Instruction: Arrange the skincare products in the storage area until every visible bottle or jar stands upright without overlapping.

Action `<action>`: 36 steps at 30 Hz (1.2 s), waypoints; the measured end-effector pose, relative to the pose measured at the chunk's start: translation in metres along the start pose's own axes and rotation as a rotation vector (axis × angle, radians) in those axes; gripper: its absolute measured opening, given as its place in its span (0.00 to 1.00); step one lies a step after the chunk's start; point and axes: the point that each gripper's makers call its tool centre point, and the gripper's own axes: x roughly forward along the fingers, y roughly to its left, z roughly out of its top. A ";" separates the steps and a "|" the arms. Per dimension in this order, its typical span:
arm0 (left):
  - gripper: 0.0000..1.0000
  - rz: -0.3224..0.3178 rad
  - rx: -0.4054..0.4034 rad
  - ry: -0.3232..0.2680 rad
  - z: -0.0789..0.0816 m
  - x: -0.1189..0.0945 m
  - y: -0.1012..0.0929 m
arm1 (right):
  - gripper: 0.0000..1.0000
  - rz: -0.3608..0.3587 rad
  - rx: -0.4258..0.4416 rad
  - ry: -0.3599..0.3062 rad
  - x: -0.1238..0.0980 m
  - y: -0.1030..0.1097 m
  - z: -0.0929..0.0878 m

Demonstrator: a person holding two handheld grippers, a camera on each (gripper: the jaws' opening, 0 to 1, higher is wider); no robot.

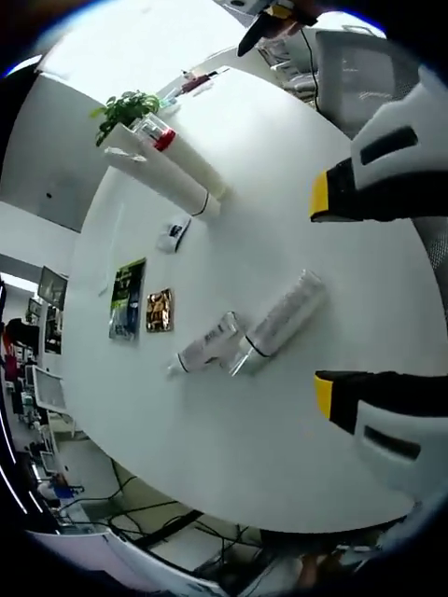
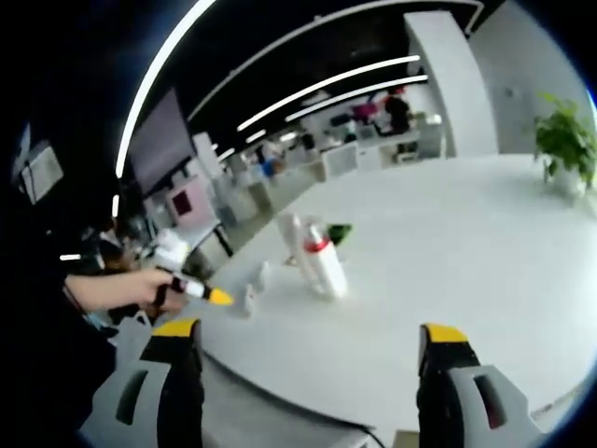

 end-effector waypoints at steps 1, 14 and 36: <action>0.58 0.003 0.001 -0.001 0.001 0.002 0.000 | 0.94 0.000 0.002 0.001 0.000 0.000 0.000; 0.51 0.037 0.003 0.059 0.003 0.031 0.012 | 0.94 -0.021 0.036 0.017 0.005 -0.010 -0.005; 0.30 0.089 0.063 0.126 0.002 0.051 0.040 | 0.93 0.006 0.033 0.048 0.030 -0.012 0.000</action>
